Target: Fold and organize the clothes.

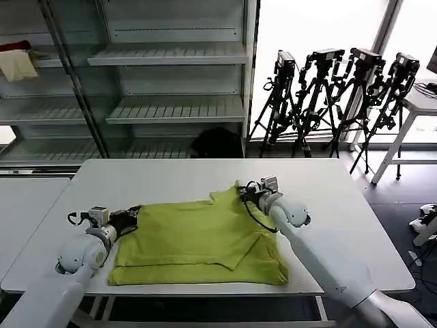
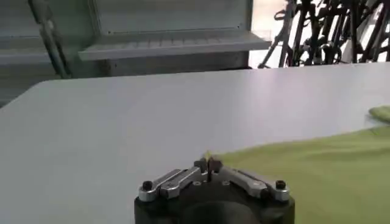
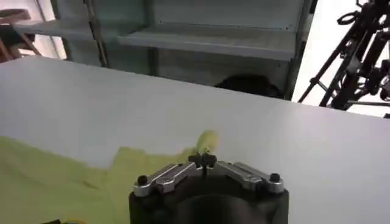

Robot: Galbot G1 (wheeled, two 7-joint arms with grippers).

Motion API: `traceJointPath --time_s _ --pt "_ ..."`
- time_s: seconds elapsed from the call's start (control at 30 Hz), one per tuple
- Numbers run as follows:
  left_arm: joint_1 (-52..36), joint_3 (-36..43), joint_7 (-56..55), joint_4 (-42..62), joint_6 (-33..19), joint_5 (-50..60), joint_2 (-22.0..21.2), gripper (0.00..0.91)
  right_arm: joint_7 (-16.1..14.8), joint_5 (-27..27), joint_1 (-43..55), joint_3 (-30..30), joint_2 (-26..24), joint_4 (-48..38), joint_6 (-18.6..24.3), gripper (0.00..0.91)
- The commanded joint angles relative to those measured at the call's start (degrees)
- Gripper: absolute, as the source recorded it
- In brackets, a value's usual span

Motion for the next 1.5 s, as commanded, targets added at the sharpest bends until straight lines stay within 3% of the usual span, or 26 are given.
traceJointPath --time_s 0.03,0.43,0.87,1.5 --pt "0.7 -0.9 -0.5 -3.0 -1.9 0.0 0.8 0.000 0.8 1.2 -0.3 0.2 -1.2 3.5 0.8 0.000" --pt "8.0 -4.5 -1.1 -14.1 -3.6 -1.1 4.0 0.000 2.4 3.2 -8.0 1.7 -6.6 15.7 2.6 0.000" --pt "15.1 -7.0 -4.0 -21.2 -2.9 2.5 5.3 0.000 2.4 3.5 -21.5 10.8 -15.6 30.5 4.7 0.000" --pt "26.5 -13.4 -8.2 -28.9 -0.6 7.9 2.6 0.000 1.6 3.0 -36.6 18.4 -19.8 40.7 5.7 0.000"
